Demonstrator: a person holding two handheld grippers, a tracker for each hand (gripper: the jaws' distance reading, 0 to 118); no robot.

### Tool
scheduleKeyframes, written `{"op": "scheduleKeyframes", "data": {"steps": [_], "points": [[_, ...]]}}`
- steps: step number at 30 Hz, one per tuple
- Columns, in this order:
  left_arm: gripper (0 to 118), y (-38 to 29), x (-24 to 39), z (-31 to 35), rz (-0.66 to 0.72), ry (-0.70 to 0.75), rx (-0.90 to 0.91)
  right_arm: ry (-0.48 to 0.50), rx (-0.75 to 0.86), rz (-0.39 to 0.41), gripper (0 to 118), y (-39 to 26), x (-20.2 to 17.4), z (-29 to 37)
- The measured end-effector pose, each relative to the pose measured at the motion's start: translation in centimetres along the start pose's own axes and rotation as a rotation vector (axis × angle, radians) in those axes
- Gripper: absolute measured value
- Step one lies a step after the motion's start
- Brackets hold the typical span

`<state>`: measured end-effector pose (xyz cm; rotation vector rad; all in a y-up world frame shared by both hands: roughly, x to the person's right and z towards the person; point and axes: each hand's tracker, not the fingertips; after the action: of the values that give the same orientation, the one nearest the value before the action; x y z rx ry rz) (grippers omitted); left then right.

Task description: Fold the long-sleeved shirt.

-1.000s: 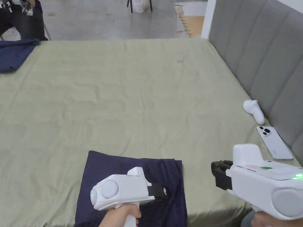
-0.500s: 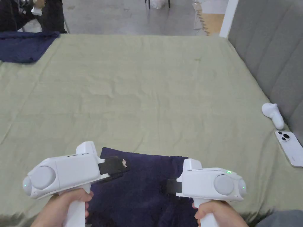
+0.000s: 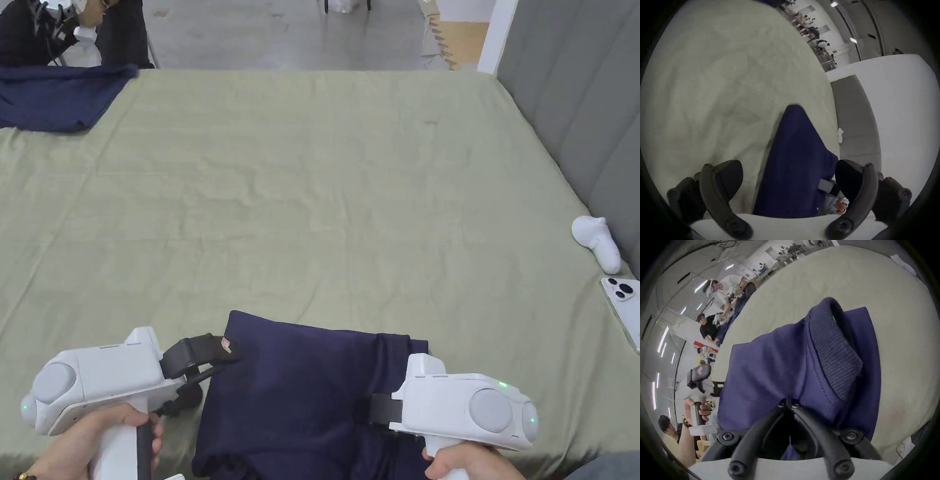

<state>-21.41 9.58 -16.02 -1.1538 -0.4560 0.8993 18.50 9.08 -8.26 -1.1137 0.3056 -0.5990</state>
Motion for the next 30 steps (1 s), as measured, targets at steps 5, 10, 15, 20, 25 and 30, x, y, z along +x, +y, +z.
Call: {"op": "scheduleKeyframes", "data": {"steps": [5,10,15,20,25,30], "points": [[104,-0.9,0.8,-3.1,0.024,-0.122,-0.025,0.008,-0.003,-0.015,0,0.0,0.1,0.0],[85,-0.9,1.9,-4.6,-0.087,-0.042,-0.059,0.002,-0.003,-0.006,0,-0.1,0.0,0.0],[30,-0.8,2.5,-3.8,-0.156,0.048,-0.053,0.009,-0.011,-0.01,0,-0.1,-0.3,-0.3],[30,-1.0,3.3,-3.4,-0.198,0.078,-0.029,-0.045,-0.018,0.04,0,0.2,-1.7,0.1],[29,-0.2,3.3,-1.6,-0.209,0.052,-0.023,-0.071,0.062,0.144,0,1.1,-5.3,1.1],[29,2.5,2.7,1.6,-0.243,0.061,-0.003,-0.102,0.217,0.311,0,2.6,-11.5,1.9]]}}
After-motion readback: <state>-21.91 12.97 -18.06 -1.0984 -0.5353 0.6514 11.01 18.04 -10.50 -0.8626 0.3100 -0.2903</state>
